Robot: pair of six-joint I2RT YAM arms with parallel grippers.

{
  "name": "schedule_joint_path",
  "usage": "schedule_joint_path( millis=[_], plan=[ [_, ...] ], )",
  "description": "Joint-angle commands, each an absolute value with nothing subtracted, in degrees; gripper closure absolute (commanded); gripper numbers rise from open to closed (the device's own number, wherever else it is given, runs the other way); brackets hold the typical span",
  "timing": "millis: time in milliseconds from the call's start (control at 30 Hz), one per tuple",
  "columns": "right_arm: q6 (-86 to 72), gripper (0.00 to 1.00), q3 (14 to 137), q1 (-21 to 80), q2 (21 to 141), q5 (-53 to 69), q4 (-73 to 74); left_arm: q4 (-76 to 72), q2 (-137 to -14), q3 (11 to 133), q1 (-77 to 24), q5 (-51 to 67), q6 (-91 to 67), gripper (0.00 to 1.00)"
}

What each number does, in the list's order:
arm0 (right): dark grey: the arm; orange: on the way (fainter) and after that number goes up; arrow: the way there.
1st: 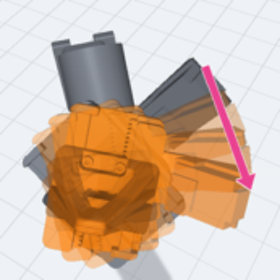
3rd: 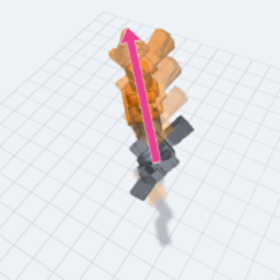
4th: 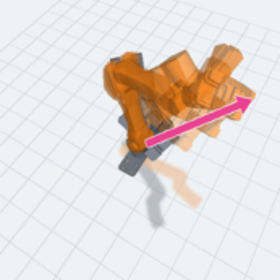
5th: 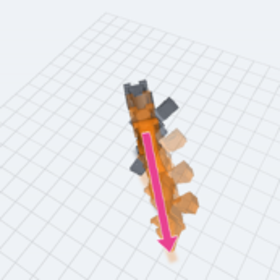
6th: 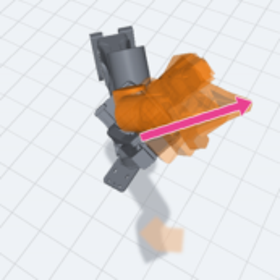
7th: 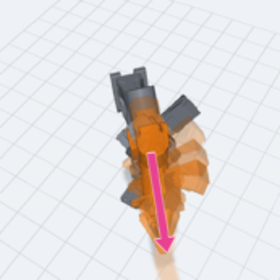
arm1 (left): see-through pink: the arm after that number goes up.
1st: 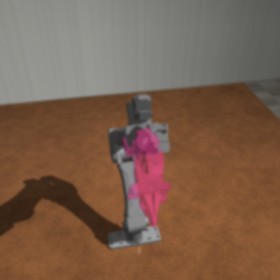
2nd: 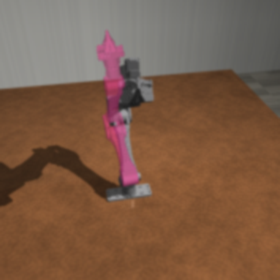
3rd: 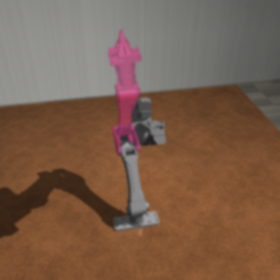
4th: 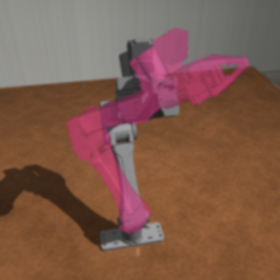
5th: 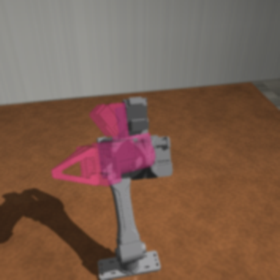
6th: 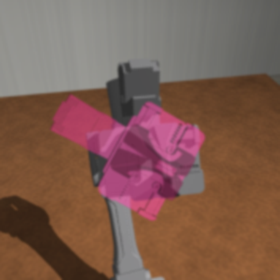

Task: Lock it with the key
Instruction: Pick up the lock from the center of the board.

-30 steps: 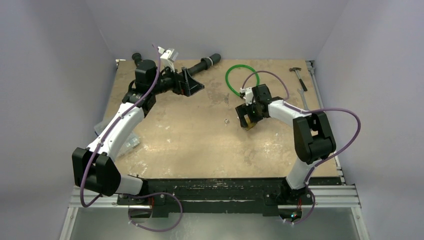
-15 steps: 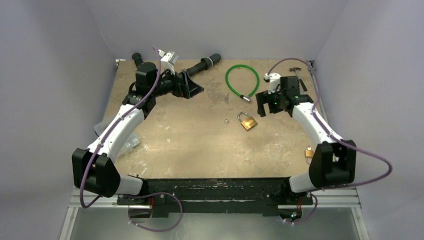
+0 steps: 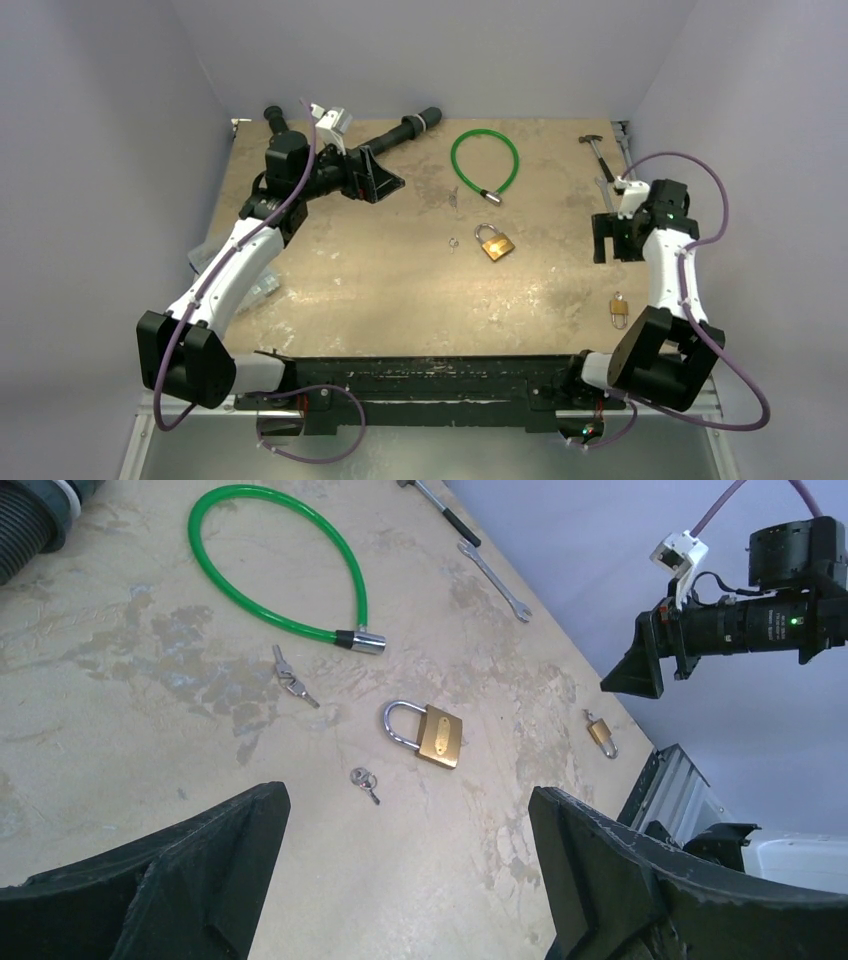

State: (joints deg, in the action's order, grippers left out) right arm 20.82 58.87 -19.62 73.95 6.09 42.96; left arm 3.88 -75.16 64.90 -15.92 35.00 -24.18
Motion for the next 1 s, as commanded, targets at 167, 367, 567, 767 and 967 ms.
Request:
schedule_joint_path(
  millis=[167, 367, 567, 767, 967],
  plan=[
    [27.82, 0.15, 55.25, -28.67, 78.99, 2.02, 47.75, 1.03, -73.12, 65.61, -16.03, 34.84, -23.27, 0.0],
    [26.34, 0.2, 52.08, -28.83, 82.07, 1.18, 43.95, -1.1, -72.65, 65.3, -16.06, 34.76, -24.12, 0.0],
    [25.5, 0.25, 49.43, -28.88, 84.28, 0.5, 41.18, -0.12, -72.36, 66.08, -16.0, 34.65, -23.16, 0.0],
    [25.61, 0.27, 47.43, -28.94, 84.66, -0.88, 39.72, -0.09, -72.21, 66.01, -16.06, 34.45, -22.6, 0.0],
    [26.23, 0.28, 44.44, -28.93, 83.81, -2.52, 36.39, -0.2, -72.33, 65.76, -16.05, 35.09, -22.67, 0.0]
  ],
)
